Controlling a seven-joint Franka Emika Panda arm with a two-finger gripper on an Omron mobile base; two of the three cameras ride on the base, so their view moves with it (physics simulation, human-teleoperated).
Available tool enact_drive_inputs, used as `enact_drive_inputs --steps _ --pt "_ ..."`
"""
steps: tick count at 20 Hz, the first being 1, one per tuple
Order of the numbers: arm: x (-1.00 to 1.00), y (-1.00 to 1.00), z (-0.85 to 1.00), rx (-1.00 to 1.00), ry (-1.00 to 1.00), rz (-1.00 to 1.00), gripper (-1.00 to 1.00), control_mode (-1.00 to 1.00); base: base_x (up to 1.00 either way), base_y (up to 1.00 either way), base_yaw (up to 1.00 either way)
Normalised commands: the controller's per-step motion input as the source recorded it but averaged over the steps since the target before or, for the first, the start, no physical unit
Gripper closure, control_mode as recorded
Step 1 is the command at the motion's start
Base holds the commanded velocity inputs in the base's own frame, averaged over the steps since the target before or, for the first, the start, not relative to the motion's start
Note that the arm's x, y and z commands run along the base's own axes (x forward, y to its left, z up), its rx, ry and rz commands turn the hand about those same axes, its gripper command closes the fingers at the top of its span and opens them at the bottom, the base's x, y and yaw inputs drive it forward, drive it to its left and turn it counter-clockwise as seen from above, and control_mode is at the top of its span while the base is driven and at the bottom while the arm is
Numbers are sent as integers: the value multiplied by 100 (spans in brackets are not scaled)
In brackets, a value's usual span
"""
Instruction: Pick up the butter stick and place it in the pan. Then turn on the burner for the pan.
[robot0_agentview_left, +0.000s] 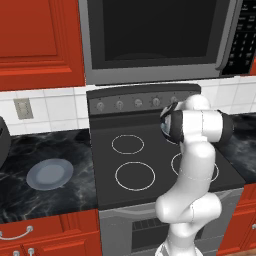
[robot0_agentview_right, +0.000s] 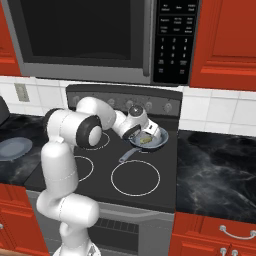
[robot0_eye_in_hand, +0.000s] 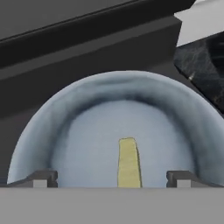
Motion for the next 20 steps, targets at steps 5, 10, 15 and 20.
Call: enact_drive_inputs --steps 5,10,15,20 --pt "-10 0 37 0 -22 0 -100 -100 0 0 0" --pt "-14 0 42 0 -18 0 -100 -100 0 0 0" --pt "-4 0 34 0 -15 0 -100 -100 0 0 0" --pt "0 -11 14 0 -13 0 -100 -100 0 0 0"
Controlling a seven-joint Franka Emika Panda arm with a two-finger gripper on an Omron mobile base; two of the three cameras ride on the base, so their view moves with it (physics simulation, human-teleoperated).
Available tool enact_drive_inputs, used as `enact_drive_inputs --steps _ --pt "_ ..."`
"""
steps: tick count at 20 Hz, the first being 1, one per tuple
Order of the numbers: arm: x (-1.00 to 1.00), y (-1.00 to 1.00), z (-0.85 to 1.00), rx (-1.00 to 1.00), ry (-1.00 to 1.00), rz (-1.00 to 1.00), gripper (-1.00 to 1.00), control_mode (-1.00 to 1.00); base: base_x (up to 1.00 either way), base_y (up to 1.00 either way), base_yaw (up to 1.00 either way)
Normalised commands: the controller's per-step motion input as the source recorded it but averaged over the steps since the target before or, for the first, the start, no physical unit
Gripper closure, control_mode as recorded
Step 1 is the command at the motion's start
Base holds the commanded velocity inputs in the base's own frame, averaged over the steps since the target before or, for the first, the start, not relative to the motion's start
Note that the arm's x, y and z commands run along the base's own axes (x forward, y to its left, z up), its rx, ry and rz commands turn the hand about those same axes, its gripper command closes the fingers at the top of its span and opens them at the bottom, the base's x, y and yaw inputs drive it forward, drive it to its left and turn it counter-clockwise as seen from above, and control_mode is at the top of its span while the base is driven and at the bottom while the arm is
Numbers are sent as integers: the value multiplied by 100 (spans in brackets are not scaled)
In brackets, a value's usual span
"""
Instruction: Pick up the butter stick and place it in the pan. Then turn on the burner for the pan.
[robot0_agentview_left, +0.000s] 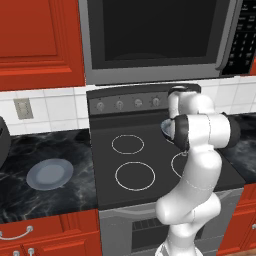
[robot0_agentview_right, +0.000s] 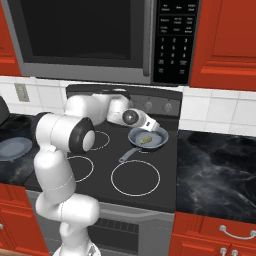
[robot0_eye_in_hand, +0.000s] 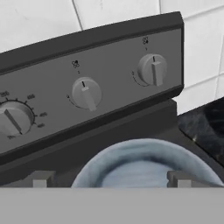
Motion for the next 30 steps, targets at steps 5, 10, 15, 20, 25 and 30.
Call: enact_drive_inputs --steps 5,10,15,20,25,30 --pt "0 -15 4 0 -12 1 -100 -100 0 0 0" --pt "-1 -2 2 -1 -12 0 -100 -100 0 0 0" --pt "0 0 1 -6 -8 0 -100 -100 0 0 0" --pt "0 0 3 -4 -2 0 -100 -100 0 0 0" --pt "0 0 8 -2 0 0 -100 -100 0 0 0" --pt "0 0 6 0 0 0 -100 -100 0 0 0"
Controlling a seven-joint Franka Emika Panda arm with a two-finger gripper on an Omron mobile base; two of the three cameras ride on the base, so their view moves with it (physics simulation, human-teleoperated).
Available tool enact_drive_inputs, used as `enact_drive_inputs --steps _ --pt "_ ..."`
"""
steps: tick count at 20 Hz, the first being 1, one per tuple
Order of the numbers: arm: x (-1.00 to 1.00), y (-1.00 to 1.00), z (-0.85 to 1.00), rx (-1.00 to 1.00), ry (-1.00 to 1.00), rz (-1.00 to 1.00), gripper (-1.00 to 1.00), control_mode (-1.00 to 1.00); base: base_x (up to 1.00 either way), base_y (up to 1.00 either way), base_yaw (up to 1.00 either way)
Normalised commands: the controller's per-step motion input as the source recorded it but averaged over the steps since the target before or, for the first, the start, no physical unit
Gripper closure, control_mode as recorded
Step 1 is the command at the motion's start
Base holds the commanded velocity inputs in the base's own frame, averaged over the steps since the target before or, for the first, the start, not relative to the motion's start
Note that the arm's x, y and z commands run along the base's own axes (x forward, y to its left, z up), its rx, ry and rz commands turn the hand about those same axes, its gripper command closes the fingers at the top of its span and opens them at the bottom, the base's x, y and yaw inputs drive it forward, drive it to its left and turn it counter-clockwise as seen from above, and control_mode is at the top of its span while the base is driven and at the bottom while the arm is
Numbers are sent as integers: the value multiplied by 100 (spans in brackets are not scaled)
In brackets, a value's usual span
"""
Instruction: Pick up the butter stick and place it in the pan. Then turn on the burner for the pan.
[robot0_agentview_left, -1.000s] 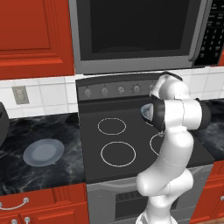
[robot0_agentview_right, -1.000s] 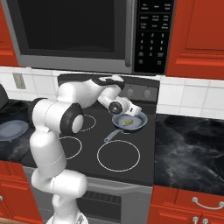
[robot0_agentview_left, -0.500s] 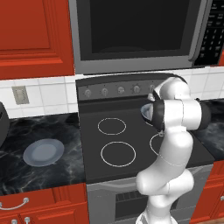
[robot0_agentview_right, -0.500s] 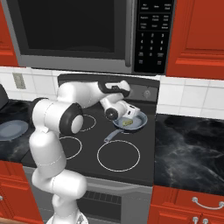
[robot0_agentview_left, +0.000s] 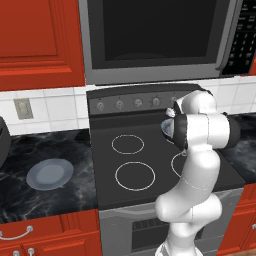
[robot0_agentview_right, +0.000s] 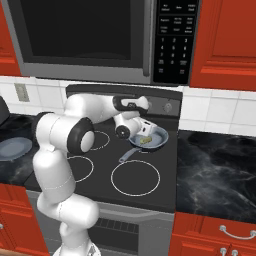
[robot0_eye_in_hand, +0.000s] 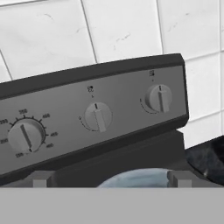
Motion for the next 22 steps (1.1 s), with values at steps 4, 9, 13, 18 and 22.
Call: enact_drive_inputs --steps 4,9,13,18,22 --pt "0 0 4 0 0 0 -100 -100 0 0 0" --pt "0 0 3 0 0 0 -100 -100 0 0 0" --pt "14 0 6 0 0 0 -100 -100 0 0 0" --pt "13 0 1 0 0 0 -100 -100 0 0 0" --pt "15 0 2 0 0 0 -100 -100 0 0 0"
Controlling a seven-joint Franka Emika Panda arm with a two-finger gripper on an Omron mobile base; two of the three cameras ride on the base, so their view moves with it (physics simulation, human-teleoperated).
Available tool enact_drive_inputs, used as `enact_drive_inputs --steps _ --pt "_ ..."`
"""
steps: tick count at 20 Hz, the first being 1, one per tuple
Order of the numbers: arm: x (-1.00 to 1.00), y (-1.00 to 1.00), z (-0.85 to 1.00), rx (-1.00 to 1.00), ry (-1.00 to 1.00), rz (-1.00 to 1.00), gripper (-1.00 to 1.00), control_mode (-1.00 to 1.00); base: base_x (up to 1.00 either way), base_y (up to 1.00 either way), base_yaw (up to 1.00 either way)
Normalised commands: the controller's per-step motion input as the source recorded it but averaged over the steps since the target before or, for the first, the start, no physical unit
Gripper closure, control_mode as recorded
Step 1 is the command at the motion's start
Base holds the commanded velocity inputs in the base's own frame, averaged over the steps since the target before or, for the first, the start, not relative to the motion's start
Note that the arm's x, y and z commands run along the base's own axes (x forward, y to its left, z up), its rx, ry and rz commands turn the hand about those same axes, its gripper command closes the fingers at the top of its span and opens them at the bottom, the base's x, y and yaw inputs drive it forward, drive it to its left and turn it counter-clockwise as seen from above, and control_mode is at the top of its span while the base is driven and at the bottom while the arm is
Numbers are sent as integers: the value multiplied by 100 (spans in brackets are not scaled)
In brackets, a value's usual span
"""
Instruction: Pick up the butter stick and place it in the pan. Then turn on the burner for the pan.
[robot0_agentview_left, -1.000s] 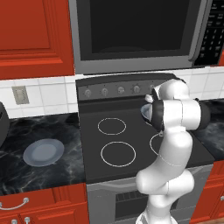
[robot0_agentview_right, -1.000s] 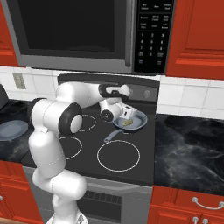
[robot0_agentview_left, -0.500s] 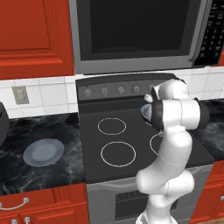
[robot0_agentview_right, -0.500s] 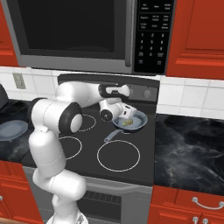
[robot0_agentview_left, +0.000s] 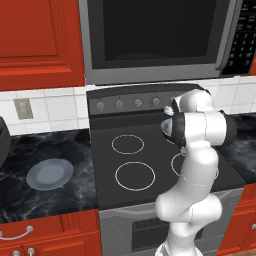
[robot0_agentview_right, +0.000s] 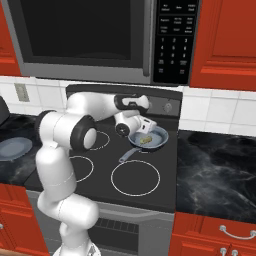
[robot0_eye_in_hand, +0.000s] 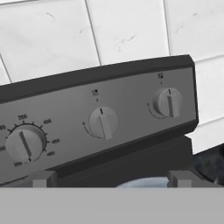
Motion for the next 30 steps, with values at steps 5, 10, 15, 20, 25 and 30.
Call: enact_drive_inputs --steps 5,10,15,20,25,30 --pt "17 0 1 0 0 0 -100 -100 0 0 0" --pt "13 -1 1 0 0 1 -100 -100 0 0 0" --pt "7 -6 0 0 0 3 -100 -100 0 0 0" --pt "9 -15 0 0 0 5 -100 -100 0 0 0" --pt "7 -23 0 0 0 5 -100 -100 0 0 0" --pt "4 -22 1 0 0 4 -100 -100 0 0 0"
